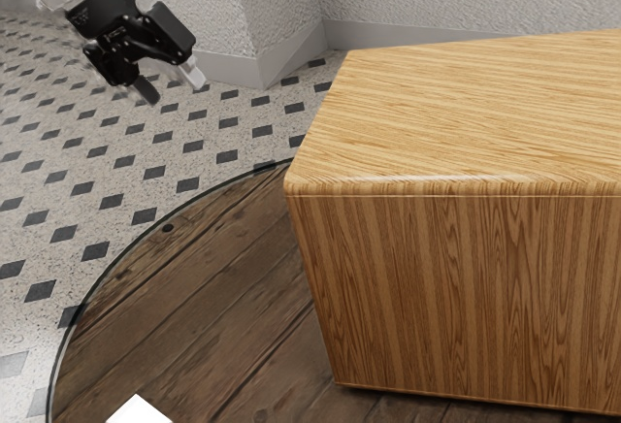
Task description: Pull the drawer handle with one arm to open the drawer
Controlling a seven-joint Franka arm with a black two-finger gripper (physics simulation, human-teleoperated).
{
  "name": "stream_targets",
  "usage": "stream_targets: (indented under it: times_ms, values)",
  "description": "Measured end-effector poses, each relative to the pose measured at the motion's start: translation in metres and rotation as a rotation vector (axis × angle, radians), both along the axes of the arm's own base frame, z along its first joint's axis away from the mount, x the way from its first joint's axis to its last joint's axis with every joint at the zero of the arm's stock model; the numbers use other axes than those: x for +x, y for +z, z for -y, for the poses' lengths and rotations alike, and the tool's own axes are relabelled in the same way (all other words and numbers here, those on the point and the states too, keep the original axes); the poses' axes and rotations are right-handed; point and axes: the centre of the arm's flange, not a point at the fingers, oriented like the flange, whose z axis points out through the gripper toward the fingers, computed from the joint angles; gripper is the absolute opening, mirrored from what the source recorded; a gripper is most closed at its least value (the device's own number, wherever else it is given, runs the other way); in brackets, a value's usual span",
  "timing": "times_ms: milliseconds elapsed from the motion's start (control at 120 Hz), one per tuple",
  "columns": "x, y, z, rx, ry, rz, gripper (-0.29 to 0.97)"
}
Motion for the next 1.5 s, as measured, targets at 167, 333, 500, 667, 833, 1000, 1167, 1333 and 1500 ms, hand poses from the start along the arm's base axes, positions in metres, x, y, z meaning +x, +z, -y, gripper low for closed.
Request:
stream_targets:
  times_ms: [167, 333, 500, 667, 833, 1000, 1167, 1333, 1500]
  values:
    - [0.034, -0.023, 0.125, 0.075, -0.141, -0.048, 0.68]
    - [0.033, -0.018, 0.090, 0.078, -0.004, -0.044, 0.68]
    - [0.037, -0.028, 0.090, 0.072, 0.079, -0.084, 0.68]
    - [0.041, -0.043, 0.092, 0.060, 0.136, -0.135, 0.68]
    - [0.052, -0.059, 0.101, 0.044, 0.171, -0.173, 0.68]
    - [0.058, -0.073, 0.101, 0.034, 0.209, -0.204, 0.68]
    - [0.066, -0.087, 0.100, 0.040, 0.243, -0.228, 0.68]
    - [0.070, -0.100, 0.076, 0.081, 0.311, -0.255, 0.68]
    - [0.064, -0.120, 0.017, 0.217, 0.435, -0.319, 0.67]
